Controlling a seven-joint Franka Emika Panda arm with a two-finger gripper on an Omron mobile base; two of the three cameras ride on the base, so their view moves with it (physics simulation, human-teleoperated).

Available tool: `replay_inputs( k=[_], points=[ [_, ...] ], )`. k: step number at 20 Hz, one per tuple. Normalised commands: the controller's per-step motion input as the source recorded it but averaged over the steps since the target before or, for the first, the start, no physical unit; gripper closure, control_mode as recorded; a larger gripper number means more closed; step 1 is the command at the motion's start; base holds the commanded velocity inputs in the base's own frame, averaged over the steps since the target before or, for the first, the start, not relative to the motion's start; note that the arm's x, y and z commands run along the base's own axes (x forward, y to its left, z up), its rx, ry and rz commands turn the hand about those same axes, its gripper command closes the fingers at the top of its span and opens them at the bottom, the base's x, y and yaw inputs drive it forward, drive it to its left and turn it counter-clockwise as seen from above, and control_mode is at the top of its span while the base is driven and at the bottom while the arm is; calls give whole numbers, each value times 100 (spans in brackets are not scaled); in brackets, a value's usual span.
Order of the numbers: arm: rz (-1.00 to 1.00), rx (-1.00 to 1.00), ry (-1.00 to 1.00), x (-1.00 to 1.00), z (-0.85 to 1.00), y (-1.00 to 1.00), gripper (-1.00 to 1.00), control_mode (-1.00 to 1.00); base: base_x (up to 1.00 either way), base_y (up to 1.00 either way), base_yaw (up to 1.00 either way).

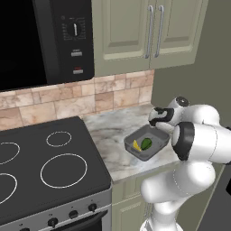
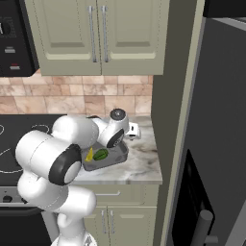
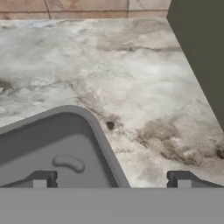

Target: Take the avocado and lemon wedge out of the freezer and place them in the tupperware container on the counter. Then put the tupperware containing the vegetables back in the freezer.

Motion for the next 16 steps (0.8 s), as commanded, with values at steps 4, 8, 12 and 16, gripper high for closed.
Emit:
replay_inputs(
  k=[4, 8, 12, 16],
  points=[
    [12, -11, 3, 18, -33, -2, -100, -100, 0, 0, 0],
    [10, -6, 3, 13, -23, -4, -100, -100, 0, 0, 0],
    [11, -1, 4, 18, -26, -11, -100, -100, 0, 0, 0],
    [11, 0, 7, 26, -29, -12, -100, -100, 0, 0, 0]
  ],
)
